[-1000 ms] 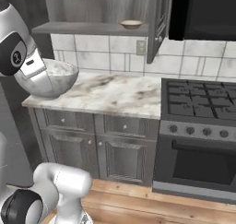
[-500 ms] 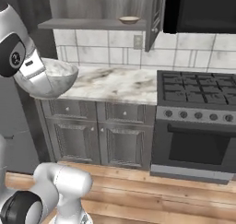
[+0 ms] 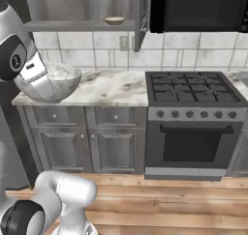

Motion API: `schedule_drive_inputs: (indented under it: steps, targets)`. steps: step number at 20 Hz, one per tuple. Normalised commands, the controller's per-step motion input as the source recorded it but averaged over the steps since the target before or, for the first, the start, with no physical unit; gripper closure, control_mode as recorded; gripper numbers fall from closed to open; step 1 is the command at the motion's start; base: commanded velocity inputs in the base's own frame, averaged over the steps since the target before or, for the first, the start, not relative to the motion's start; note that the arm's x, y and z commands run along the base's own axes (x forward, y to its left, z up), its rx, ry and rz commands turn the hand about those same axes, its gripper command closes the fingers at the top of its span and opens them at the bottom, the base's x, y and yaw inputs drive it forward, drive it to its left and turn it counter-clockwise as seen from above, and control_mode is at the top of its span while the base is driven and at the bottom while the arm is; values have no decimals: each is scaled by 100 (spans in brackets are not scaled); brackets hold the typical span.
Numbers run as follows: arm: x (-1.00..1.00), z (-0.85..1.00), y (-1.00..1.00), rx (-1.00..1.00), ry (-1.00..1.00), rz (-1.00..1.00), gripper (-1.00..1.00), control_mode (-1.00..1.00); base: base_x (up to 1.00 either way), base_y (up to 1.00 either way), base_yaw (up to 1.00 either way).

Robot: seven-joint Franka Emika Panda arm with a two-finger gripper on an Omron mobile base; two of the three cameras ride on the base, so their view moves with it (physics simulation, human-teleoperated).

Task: Take the smaller bowl and place it next to the appetizer plate on the dining counter , and place the larger bowl next to the plate with cooked food.

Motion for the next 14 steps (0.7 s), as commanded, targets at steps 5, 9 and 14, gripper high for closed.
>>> schedule_drive_inputs:
  steps: [5, 9, 14]
  targets:
    - [0, 0, 0, 0, 0, 0, 100, 100, 0, 25, -33]
    - [0, 0, 0, 0, 0, 0, 100, 100, 0, 27, -36]
    - [0, 0, 0, 0, 0, 0, 100, 100, 0, 27, -40]
